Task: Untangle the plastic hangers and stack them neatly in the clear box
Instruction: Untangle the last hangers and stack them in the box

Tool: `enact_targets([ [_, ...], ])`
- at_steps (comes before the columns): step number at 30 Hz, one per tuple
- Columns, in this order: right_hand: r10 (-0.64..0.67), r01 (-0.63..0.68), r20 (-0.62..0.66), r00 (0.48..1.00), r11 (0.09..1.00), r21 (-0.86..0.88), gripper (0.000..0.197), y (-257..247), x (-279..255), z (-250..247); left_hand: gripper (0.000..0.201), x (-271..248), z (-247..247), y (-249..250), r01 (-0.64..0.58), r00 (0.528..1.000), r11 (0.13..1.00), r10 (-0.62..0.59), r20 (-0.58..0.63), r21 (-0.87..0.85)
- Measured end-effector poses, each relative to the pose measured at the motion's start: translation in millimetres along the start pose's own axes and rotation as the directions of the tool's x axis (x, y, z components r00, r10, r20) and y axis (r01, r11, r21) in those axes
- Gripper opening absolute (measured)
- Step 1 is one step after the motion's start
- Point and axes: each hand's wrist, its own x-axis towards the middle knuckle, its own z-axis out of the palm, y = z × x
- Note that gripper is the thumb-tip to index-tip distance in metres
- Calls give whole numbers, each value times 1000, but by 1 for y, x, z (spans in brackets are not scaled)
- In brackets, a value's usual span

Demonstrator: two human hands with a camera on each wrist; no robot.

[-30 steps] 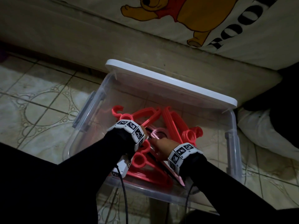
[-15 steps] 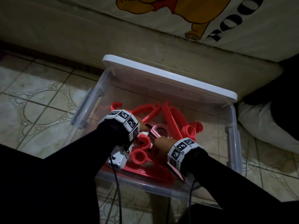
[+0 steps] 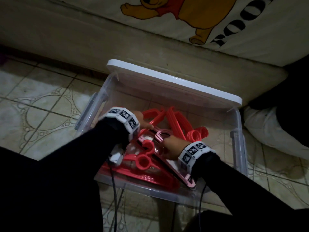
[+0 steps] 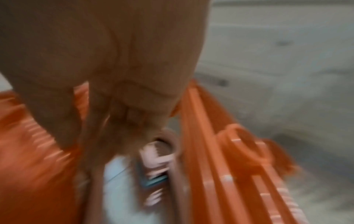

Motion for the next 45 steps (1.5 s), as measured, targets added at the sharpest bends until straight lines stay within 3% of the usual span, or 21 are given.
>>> enact_targets([
  [2, 89, -85, -194, 977, 996, 28, 17, 15, -4, -15, 52, -5, -20, -11, -5, 988, 999, 12, -151, 49],
  [3, 183, -173, -299, 937, 983, 59, 28, 21, -6, -21, 55, -7, -22, -13, 15, 972, 994, 10, -233, 108],
  [6, 423, -383, -497, 758, 905, 186, 66, 35, -14, -22, 88, -17, -7, -12, 22, 951, 975, 48, -304, 222],
  [8, 562, -532, -458, 689, 821, 208, 84, 37, -18, -16, 101, -21, 8, -14, 23, 956, 954, 67, -286, 300],
  [10, 661, -621, -369, 654, 747, 238, 92, 39, -18, -8, 92, -20, 20, -17, 41, 955, 920, 78, -286, 389],
  [13, 696, -638, -268, 667, 718, 277, 93, 43, -15, 6, 66, -20, 24, -16, 68, 968, 914, 36, -247, 400],
  [16, 697, -667, -289, 656, 715, 210, 91, 44, -10, 18, 63, -17, 24, -18, 53, 982, 915, 25, -189, 400],
  [21, 659, -663, -408, 632, 732, 155, 40, 55, -4, 26, 59, -14, 25, -22, 50, 977, 897, 46, -206, 440],
  [24, 644, -657, -418, 641, 741, 135, 31, 63, -3, 27, 60, -10, 25, -24, 49, 973, 902, 55, -226, 429],
  [27, 644, -652, -384, 661, 747, 130, 43, 64, -4, 27, 66, -3, 29, -29, 45, 969, 905, 63, -237, 423],
  [31, 659, -657, -312, 684, 743, 130, 87, 63, -10, 20, 86, 7, 35, -32, 46, 960, 904, 77, -268, 424],
  [34, 658, -657, -331, 676, 742, 135, 93, 65, -12, 12, 103, 11, 33, -32, 63, 945, 908, 78, -316, 414],
  [36, 629, -639, -350, 694, 762, 102, 95, 67, -14, 3, 100, 11, 27, -30, 48, 932, 923, 96, -349, 382],
  [39, 574, -572, -326, 751, 813, 114, 93, 71, -21, -19, 74, 6, 6, -22, -1, 868, 924, 191, -458, 383],
  [42, 500, -463, -287, 817, 866, 191, 64, 71, -32, -56, 58, -5, -26, -7, -58, 768, 904, 312, -559, 424],
  [45, 437, -393, -325, 839, 899, 196, 53, 64, -44, -94, 50, -21, -62, 6, -112, 664, 913, 362, -654, 392],
])
